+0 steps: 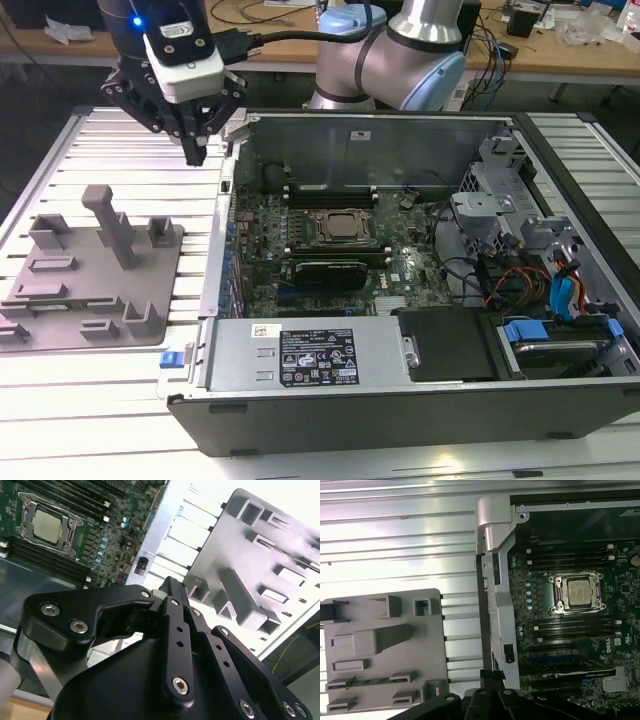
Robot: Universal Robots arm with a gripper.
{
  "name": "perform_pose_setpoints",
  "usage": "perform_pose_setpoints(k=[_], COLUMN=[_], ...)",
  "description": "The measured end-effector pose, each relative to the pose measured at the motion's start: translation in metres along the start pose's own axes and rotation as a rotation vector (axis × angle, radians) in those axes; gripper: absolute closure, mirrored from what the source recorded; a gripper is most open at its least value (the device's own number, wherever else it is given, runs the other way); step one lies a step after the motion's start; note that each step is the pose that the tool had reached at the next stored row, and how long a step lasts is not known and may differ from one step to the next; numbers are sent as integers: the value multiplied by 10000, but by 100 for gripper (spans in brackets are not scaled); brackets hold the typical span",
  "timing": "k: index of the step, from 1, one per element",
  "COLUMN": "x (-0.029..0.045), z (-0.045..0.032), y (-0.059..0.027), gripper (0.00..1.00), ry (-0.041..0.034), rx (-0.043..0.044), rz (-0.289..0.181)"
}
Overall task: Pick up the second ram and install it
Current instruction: 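Reach for the second ram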
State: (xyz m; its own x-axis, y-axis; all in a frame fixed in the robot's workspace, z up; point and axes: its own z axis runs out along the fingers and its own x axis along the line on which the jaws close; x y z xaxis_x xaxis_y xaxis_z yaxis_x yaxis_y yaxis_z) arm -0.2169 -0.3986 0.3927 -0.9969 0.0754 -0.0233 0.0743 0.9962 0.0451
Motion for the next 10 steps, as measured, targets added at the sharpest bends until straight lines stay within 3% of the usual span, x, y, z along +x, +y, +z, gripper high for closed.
perform_pose_setpoints(k=[3, 10], x=[159, 370], z=[-4, -9], y=[-12, -28], gripper=[92, 92], ry=[0, 1], rx=[-1, 1], rz=[0, 0])
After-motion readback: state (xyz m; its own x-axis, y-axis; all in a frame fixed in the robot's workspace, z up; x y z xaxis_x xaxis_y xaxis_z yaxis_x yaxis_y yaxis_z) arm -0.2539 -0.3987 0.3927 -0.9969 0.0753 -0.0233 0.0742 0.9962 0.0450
